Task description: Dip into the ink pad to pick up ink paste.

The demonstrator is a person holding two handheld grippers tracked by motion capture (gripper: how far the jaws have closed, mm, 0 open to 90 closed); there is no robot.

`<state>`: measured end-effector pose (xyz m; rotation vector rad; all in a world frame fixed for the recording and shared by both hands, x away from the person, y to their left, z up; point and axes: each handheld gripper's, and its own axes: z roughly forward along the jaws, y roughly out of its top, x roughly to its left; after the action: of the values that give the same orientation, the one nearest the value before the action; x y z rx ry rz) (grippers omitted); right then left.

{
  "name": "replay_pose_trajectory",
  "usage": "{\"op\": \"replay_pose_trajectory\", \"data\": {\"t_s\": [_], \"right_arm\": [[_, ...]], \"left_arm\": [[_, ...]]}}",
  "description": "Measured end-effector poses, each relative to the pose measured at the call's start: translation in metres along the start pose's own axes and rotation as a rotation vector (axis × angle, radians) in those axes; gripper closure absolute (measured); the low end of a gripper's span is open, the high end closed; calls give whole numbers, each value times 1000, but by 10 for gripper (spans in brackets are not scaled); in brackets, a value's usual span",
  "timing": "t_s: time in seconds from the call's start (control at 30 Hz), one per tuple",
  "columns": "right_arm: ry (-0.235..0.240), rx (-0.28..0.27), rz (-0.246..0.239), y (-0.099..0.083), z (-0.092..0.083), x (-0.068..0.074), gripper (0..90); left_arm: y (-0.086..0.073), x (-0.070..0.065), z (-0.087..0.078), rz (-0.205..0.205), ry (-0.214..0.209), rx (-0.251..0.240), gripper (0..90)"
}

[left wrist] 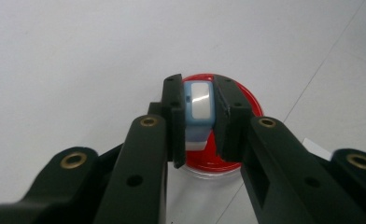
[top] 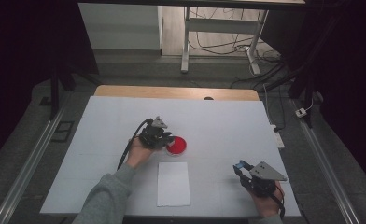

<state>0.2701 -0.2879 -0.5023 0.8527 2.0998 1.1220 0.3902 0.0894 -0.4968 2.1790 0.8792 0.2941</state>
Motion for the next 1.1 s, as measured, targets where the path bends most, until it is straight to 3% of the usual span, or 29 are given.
{"op": "replay_pose_trajectory", "data": {"t_s": [0.13, 0.73, 1.1], "right_arm": [[0, 1, -1, 0, 0, 0, 652], [0, 1, 1, 0, 0, 0, 651], [1, -1, 0, 0, 0, 0, 652]], "left_arm": [[0, -1, 0, 14, 9, 6, 762], [1, -1, -3, 5, 7, -15, 761], [6, -4, -16, 5, -10, -65, 761]]}}
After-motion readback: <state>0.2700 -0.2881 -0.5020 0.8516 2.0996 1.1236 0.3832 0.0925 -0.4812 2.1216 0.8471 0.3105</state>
